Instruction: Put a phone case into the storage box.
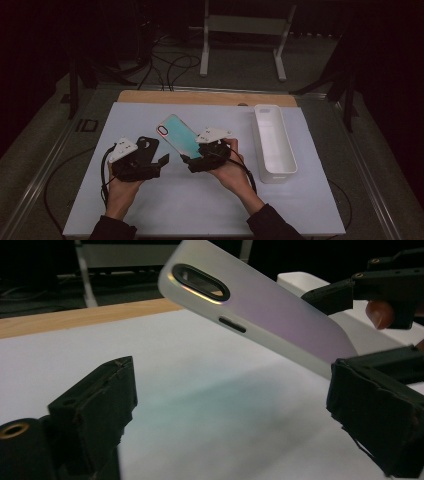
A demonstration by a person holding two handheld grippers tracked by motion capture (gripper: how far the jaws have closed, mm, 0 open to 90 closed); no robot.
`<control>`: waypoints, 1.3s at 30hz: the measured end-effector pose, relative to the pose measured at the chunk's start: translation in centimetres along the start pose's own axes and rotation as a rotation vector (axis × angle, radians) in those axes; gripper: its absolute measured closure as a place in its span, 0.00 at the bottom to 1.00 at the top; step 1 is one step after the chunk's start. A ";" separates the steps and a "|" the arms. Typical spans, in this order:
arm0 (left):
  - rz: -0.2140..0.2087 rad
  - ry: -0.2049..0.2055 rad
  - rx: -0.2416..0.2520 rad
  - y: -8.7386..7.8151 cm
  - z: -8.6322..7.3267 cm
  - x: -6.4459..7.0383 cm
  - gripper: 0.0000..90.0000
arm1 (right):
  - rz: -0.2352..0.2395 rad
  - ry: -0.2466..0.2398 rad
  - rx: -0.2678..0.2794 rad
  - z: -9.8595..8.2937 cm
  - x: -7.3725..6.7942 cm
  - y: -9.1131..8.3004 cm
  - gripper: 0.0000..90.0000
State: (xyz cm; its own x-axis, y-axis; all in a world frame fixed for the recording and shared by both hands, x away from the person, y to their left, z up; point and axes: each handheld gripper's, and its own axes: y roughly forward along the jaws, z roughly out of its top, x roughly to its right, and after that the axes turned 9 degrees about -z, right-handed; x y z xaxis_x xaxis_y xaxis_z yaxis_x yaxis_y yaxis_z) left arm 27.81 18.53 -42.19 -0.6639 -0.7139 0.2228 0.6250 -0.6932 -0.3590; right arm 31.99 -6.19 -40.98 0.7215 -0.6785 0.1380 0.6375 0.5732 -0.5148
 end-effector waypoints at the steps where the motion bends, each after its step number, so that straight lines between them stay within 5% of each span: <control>1: -0.003 -0.003 0.001 0.1 0.1 0.0 0.09 | -0.003 -0.004 0.010 0.0 -0.1 -0.1 0.18; 10: -0.019 -0.013 0.015 1.0 0.7 0.9 0.19 | 0.001 -0.009 0.058 0.1 -1.0 -0.1 0.18; 15: -0.063 -0.033 0.040 0.9 0.9 0.9 0.28 | 0.011 -0.016 0.058 -0.1 -1.5 0.1 0.18; 29: -0.164 -0.068 0.071 1.3 0.9 1.0 0.78 | 0.011 0.020 0.090 -0.5 -2.8 0.8 0.18; 39: -0.189 -0.039 0.038 1.8 0.7 1.4 0.89 | 0.022 0.052 0.088 -0.4 -3.4 1.5 0.18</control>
State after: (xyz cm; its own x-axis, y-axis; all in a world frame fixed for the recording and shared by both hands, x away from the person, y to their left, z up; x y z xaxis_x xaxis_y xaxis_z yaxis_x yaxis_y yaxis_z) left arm 28.32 16.24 -41.90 -0.7547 -0.5737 0.3183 0.5066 -0.8178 -0.2729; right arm 30.34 -3.22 -42.59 0.7220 -0.6870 0.0820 0.6446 0.6248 -0.4406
